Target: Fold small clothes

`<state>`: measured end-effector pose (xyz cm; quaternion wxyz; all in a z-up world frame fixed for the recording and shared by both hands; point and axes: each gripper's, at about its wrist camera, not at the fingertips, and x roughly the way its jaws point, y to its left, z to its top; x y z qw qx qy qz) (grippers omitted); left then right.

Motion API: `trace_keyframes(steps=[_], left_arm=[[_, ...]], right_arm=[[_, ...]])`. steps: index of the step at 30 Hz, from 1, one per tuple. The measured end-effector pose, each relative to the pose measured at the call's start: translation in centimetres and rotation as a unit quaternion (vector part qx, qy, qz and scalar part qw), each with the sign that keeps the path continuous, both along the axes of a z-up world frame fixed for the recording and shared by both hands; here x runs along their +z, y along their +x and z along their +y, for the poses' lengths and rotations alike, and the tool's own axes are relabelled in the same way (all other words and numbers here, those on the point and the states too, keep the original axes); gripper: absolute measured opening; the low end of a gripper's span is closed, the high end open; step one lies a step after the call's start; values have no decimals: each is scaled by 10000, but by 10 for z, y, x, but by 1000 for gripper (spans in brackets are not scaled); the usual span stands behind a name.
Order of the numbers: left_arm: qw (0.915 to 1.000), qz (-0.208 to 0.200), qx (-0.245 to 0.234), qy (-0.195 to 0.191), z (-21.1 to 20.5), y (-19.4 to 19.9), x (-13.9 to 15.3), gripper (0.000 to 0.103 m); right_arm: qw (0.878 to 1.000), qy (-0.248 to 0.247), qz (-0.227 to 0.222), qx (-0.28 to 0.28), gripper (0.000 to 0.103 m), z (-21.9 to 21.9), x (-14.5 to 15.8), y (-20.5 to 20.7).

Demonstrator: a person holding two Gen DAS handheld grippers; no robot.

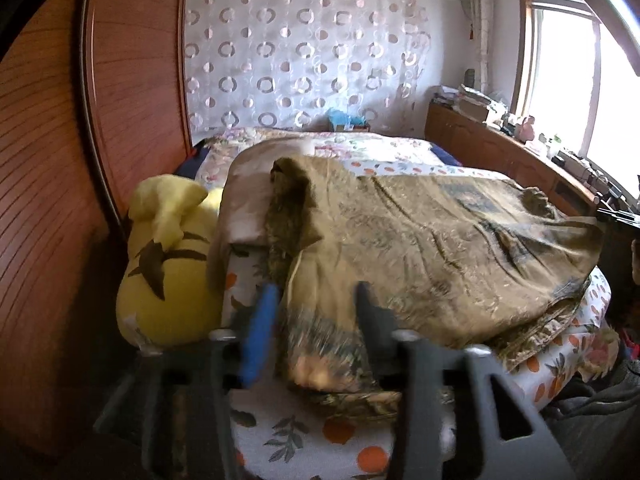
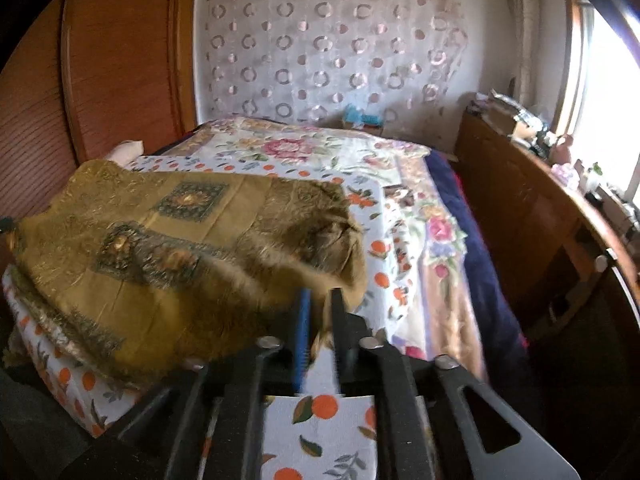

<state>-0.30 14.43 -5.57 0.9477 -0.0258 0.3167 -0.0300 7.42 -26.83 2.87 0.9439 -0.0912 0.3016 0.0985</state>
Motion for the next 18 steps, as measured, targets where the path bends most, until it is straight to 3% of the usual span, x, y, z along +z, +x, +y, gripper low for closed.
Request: trace_keyframes(steps=[1,2,3,5,18], left_arm=[[10000,-20,-12,-24,-1,-1,1,56],[10000,-45,-15,-58,-2,-1,2,67],[10000,-66,-6,-65,-3,-2,2,71],[9999,-108,37,-31,-7,-2,2,75],[9998,106,22,153,-22,3,-15,75]], right_arm=[[10000,7,-55,-14,56,1,1,-1],[9999,16,-117,-26,61,3,2,-3],[9999,27,-154,-13,62,6,4,-2],[9998,50,-164,53,62,12,0,-3],[9967,101,293,749,62,63,-52,19]])
